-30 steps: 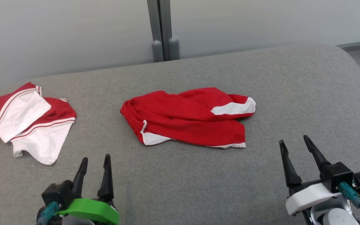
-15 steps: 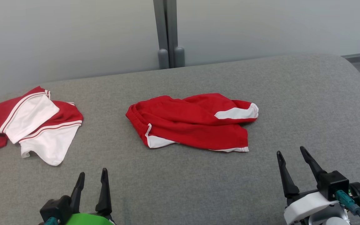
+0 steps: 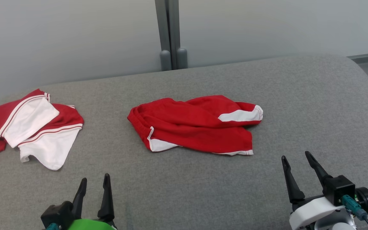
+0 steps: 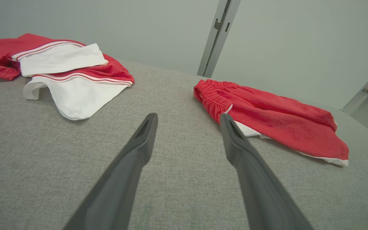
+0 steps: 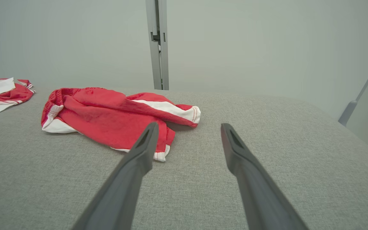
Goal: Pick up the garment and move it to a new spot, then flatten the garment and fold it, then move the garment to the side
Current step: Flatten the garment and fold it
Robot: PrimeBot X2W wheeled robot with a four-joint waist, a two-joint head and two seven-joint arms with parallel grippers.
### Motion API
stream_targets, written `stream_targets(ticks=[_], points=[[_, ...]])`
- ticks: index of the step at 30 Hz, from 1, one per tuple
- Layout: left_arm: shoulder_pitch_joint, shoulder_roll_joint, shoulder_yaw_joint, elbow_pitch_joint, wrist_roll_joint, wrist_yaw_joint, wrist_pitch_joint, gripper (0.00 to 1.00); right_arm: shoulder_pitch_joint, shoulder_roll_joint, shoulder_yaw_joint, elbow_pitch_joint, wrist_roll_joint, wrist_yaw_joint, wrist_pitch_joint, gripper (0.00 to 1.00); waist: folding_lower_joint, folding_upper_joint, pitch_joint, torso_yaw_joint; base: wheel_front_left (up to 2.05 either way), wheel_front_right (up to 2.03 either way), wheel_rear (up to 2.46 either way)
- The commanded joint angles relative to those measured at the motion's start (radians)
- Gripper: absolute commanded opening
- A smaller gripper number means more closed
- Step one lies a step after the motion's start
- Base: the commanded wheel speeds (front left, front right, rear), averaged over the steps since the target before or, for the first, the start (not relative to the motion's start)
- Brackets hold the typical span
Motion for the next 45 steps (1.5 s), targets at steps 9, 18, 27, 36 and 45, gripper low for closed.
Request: stream_targets(ticks=[9,18,27,36,45], points=[[0.001,0.001,0.006,0.006,0.005,-0.002,-0.001,1.00,-0.002,-0.004,-0.003,0.002,0.007,0.000,-0.002,1.00,0.0000,-0.0001,0.009,-0.001,0.00,0.00,0.00],[-0.126,0.001,-0.087,0.060,0.052,-0.003,-0.001,1.00,-0.024,-0.004,0.005,-0.006,0.003,0.000,-0.002,1.00,0.0000,-0.0001,0.048,-0.016,0.00,0.00,0.00],[-0.411,0.037,-0.309,0.208,0.045,-0.003,0.067,1.00,-0.079,-0.004,0.028,-0.013,0.003,0.000,-0.002,1.00,0.0000,-0.0001,0.153,-0.049,0.00,0.00,0.00],[-0.659,0.058,-0.405,0.440,-0.022,-0.003,0.139,1.00,-0.136,-0.004,0.056,-0.011,0.014,0.000,-0.002,1.00,0.0000,-0.0001,0.249,-0.096,0.00,0.00,0.00],[-0.771,0.082,-0.442,0.631,-0.054,-0.003,0.145,1.00,-0.150,-0.004,0.044,-0.015,0.014,0.000,-0.002,1.00,0.0000,-0.0001,0.284,-0.097,0.00,0.00,0.00]])
